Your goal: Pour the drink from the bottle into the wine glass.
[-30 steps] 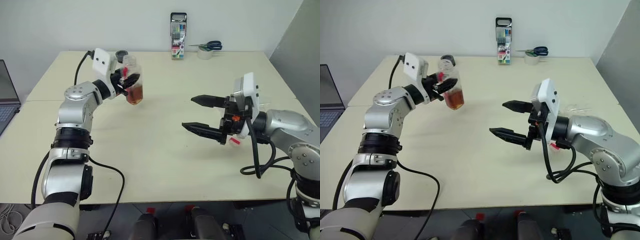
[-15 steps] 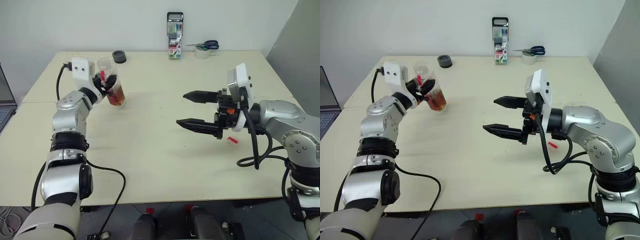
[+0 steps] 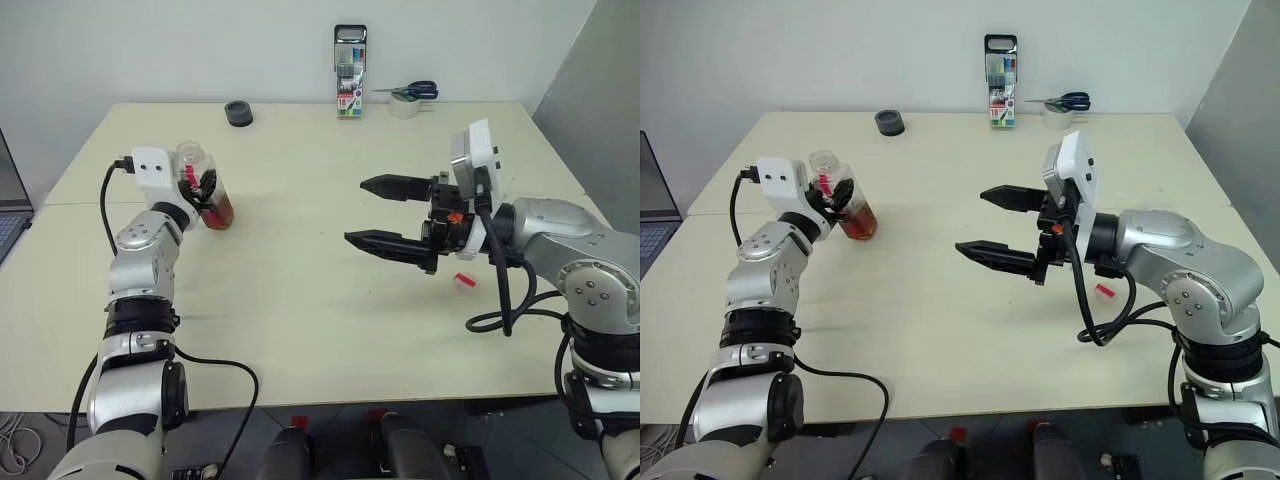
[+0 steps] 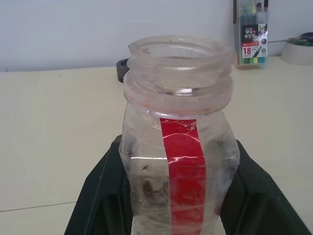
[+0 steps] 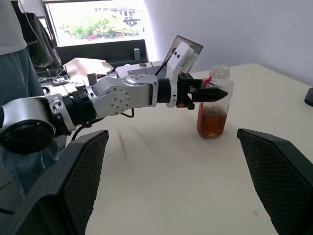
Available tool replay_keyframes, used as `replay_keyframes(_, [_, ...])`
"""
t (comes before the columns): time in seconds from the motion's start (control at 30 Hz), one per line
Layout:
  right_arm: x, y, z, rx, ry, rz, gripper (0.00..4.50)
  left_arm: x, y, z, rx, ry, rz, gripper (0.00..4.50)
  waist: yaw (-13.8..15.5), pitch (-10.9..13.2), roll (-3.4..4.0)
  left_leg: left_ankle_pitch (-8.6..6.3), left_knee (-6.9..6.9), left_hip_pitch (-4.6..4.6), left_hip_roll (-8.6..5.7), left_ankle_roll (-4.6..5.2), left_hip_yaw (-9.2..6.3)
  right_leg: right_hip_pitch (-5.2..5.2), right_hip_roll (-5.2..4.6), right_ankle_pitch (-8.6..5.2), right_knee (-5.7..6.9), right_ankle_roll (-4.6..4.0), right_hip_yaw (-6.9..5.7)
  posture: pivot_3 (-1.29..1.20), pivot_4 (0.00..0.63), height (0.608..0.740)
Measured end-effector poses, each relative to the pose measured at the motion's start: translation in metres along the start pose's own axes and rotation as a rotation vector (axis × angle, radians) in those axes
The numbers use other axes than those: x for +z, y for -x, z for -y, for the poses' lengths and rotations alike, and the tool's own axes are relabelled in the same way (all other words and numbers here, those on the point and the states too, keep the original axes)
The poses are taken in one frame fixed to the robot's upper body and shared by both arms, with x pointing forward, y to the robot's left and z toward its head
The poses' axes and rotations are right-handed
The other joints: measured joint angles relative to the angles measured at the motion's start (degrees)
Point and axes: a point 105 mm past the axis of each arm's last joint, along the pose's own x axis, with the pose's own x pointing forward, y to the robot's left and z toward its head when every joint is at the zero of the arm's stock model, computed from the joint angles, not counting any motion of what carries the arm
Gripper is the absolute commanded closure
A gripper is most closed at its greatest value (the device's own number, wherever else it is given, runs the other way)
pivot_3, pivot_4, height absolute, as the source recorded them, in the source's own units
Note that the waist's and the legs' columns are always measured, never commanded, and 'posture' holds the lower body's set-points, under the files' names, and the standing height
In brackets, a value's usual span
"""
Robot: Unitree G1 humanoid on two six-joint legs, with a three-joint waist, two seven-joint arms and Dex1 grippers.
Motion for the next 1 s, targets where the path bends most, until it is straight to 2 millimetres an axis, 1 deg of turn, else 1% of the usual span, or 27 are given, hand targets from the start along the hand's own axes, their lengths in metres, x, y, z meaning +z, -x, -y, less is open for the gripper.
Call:
replay_keyframes(0.1, [0.0, 0.0, 0.0, -0.01, 0.001, 0.002, 0.01, 0.0, 0.006, 0.006, -0.001, -0.002, 0.016, 2.69, 0.01, 0.0, 0.0, 0.0, 0.0, 0.0, 0.0, 0.0, 0.0, 0.0, 0.0, 0.0, 0.0, 0.0, 0.01, 0.0, 0.15, 0.74])
replay_keyframes(0.23, [-0.005, 0.001, 0.0, -0.022, -0.01, -0.001, 0.01, -0.01, 0.016, 0.013, 0.001, 0.016, 0.015, 2.69, 0.03, -0.01, -0.01, 0.0, 0.0, 0.0, 0.0, 0.0, 0.02, 0.0, 0.0, 0.0, 0.0, 0.0, 0.01, 0.0, 0.15, 0.74])
replay_keyframes(0.3, [-0.005, 0.002, -0.001, -0.024, -0.009, -0.001, 0.01, -0.012, 0.021, 0.015, 0.005, 0.036, 0.023, 2.69, 0.02, -0.01, -0.01, 0.0, 0.0, 0.0, 0.01, 0.0, 0.02, 0.0, 0.0, 0.0, 0.01, 0.0, 0.01, 0.0, 0.15, 0.74])
replay_keyframes(0.47, [-0.005, 0.001, -0.001, -0.027, 0.001, 0.0, 0.01, -0.013, 0.025, 0.019, 0.01, 0.058, 0.027, 2.69, 0.06, -0.02, -0.02, 0.0, 0.0, 0.01, 0.01, 0.0, 0.03, 0.01, 0.0, 0.0, 0.01, 0.0, 0.0, 0.0, 0.15, 0.74])
replay_keyframes(0.7, [-0.006, 0.001, 0.0, -0.036, 0.004, -0.002, 0.01, -0.013, 0.026, 0.023, 0.003, 0.066, 0.018, 2.69, 0.06, -0.02, -0.02, 0.0, 0.0, 0.01, 0.0, 0.0, 0.03, 0.01, 0.0, 0.0, 0.02, 0.0, 0.0, 0.0, 0.15, 0.74])
replay_keyframes(0.73, [-0.006, 0.001, 0.0, -0.036, 0.004, -0.002, 0.0, -0.013, 0.026, 0.023, 0.003, 0.066, 0.017, 2.0, 0.06, -0.02, -0.02, 0.0, 0.0, 0.02, 0.0, 0.0, 0.04, 0.01, 0.0, 0.0, 0.02, 0.0, 0.0, 0.0, 0.15, 0.74])
replay_keyframes(0.77, [-0.006, 0.001, 0.0, -0.036, 0.004, -0.002, 0.0, -0.013, 0.026, 0.023, 0.002, 0.067, 0.017, 1.77, 0.06, -0.02, -0.03, 0.0, 0.0, 0.02, 0.0, 0.0, 0.04, 0.02, 0.0, 0.0, 0.02, 0.0, 0.0, 0.0, 0.15, 0.74])
replay_keyframes(0.93, [-0.006, 0.001, 0.0, -0.037, 0.002, -0.001, 0.0, -0.014, 0.026, 0.024, 0.004, 0.066, 0.013, 0.2, 0.06, -0.02, -0.03, 0.0, 0.0, 0.02, 0.0, 0.0, 0.04, 0.02, 0.0, 0.0, 0.02, 0.0, 0.0, 0.0, 0.15, 0.74])
replay_keyframes(0.97, [-0.006, 0.001, 0.0, -0.039, 0.002, -0.001, 0.0, -0.014, 0.026, 0.024, 0.006, 0.064, 0.011, 0.06, 0.06, -0.02, -0.03, 0.0, 0.0, 0.02, 0.0, 0.0, 0.04, 0.02, 0.0, 0.0, 0.02, 0.0, 0.0, 0.0, 0.15, 0.74])
replay_keyframes(1.0, [-0.006, 0.001, 0.0, -0.041, 0.002, -0.001, 0.0, -0.014, 0.026, 0.023, 0.007, 0.063, 0.01, 0.06, 0.06, -0.02, -0.03, 0.0, 0.0, 0.02, 0.0, 0.0, 0.04, 0.02, 0.0, 0.0, 0.02, 0.0, 0.0, 0.0, 0.15, 0.74])
